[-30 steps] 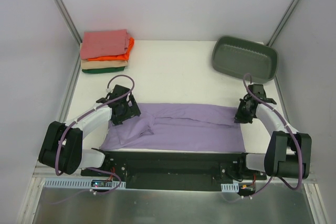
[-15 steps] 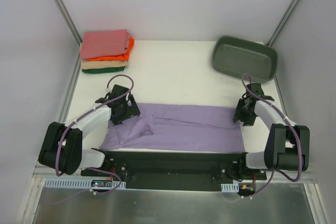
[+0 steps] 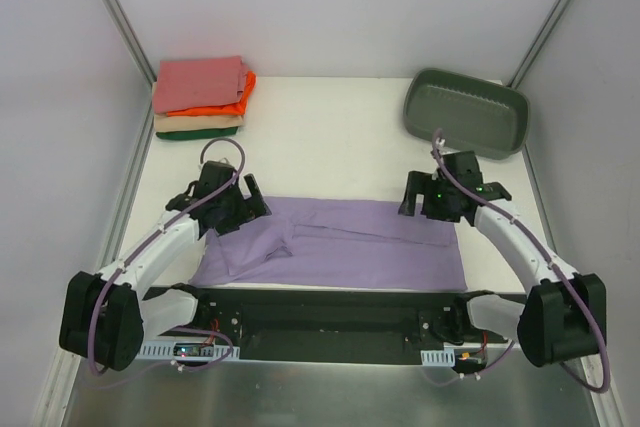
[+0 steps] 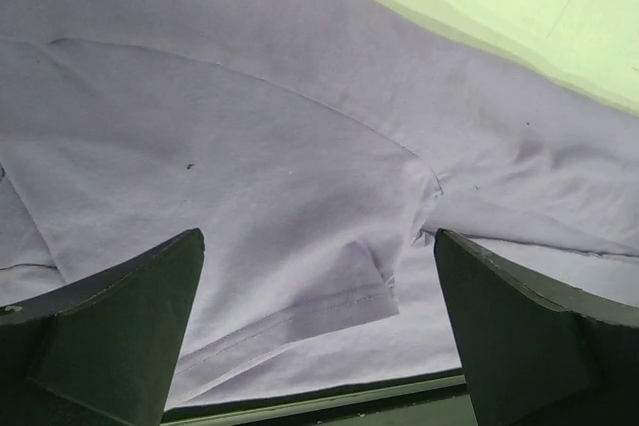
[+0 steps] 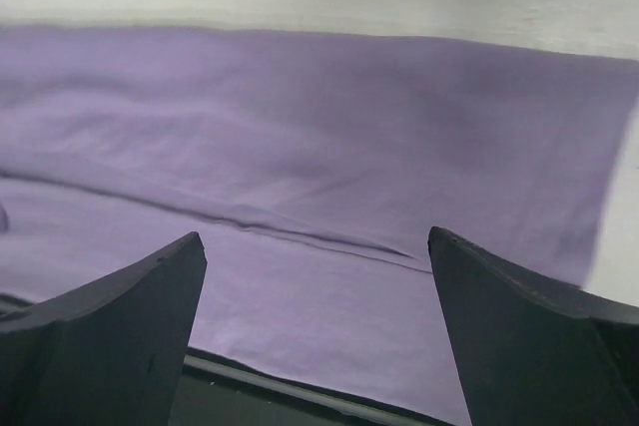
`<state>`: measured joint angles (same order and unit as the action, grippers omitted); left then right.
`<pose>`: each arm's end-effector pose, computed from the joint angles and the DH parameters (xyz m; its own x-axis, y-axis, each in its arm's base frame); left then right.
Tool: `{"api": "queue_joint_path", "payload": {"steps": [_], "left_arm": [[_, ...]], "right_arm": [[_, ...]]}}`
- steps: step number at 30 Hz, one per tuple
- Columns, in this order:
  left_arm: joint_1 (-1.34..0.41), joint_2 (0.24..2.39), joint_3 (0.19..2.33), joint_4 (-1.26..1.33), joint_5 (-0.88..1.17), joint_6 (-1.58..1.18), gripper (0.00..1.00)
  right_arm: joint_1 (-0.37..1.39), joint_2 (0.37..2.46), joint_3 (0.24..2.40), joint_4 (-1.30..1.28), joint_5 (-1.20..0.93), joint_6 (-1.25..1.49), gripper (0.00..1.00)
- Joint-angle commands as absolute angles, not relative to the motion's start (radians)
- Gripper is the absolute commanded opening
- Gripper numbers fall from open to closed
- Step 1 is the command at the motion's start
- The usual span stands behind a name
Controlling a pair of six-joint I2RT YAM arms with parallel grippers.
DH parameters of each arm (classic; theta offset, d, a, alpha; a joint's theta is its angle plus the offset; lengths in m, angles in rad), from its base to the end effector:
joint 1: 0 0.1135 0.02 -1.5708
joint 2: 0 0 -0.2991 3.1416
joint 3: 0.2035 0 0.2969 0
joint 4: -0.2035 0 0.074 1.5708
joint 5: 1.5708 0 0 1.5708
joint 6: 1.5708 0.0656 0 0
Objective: Fold and stack the t-shirts
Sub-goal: Rotate the tshirt 90 degrees
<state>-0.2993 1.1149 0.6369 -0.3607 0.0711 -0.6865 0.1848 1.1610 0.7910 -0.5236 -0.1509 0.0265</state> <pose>0.2540 -0.0833 0.1979 -0.7649 -0.4256 -0.4835 -0.1879 0.8654 -0.4645 0.2740 0.0613 0.2304 -0.7731 -0.1178 -0.6233 -0.2538 0.9580 0.1337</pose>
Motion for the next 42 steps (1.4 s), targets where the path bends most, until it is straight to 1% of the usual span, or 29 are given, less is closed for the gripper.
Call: {"api": "queue_joint_path", "payload": {"steps": [1,5,8,9,11,14,15,17,19,21,24,27,31,32,33,34,35,39,42], "left_arm": [[-0.29,1.123,0.663,-0.361,0.12,-0.69,0.99],[-0.29,1.235,0.664,-0.298,0.213,-0.68,0.99],[-0.288,1.325,0.686,-0.281,0.198,-0.693,0.99],[-0.288,1.359,0.704,-0.266,0.196,-0.69,0.99],[-0.284,1.449,0.774,-0.265,0.213,-0.683,0.99],[-0.284,1.636,0.924,-0.255,0.23,-0.669,0.99],[-0.284,1.687,1.004,-0.253,0.242,-0.658,0.99],[-0.285,1.866,1.189,-0.256,0.306,-0.637,0.99],[-0.29,2.018,1.383,-0.261,0.415,-0.637,0.99],[-0.301,2.156,1.564,-0.264,0.475,-0.658,0.99],[-0.313,2.334,1.822,-0.276,0.572,-0.741,0.99],[-0.347,2.489,2.084,-0.276,0.569,-0.787,0.99],[-0.382,2.725,2.449,-0.189,0.545,-0.888,0.99],[-0.379,2.77,2.491,-0.119,0.545,-0.934,0.99],[-0.376,2.796,2.484,-0.007,0.535,-1.001,0.99],[-0.371,2.812,2.447,0.167,0.528,-1.078,0.99],[-0.368,2.828,2.425,0.257,0.511,-1.116,0.99],[-0.373,2.902,2.514,0.308,0.451,-1.144,0.99],[-0.373,2.873,2.468,0.299,0.381,-1.097,0.99]], "right_arm": [[0.297,1.233,0.782,-0.431,-0.232,0.069,0.96],[0.328,1.363,0.787,-0.365,-0.267,0.095,0.96],[0.327,1.452,0.796,-0.382,-0.201,0.092,0.96],[0.319,1.478,0.805,-0.403,-0.145,0.087,0.96],[0.284,1.529,0.816,-0.431,-0.114,0.089,0.96],[0.195,1.536,0.801,-0.428,-0.167,0.098,0.96],[0.163,1.522,0.79,-0.425,-0.17,0.11,0.96],[0.12,1.491,0.787,-0.423,-0.185,0.117,0.96],[0.107,1.482,0.787,-0.449,-0.206,0.118,0.96],[0.117,1.467,0.752,-0.456,-0.224,0.165,0.96],[0.188,1.419,0.663,-0.41,-0.229,0.219,0.96],[0.312,1.393,0.649,-0.488,-0.195,0.23,0.96],[0.472,1.377,0.598,-0.434,-0.337,0.325,0.96],[0.524,1.393,0.595,-0.407,-0.382,0.342,0.96],[0.572,1.411,0.598,-0.378,-0.415,0.353,0.96],[0.628,1.434,0.609,-0.341,-0.443,0.362,0.96],[0.682,1.46,0.633,-0.306,-0.469,0.371,0.96],[0.866,1.607,0.765,-0.207,-0.618,0.347,0.96],[0.936,1.655,0.865,-0.224,-0.612,0.296,0.96]]}}
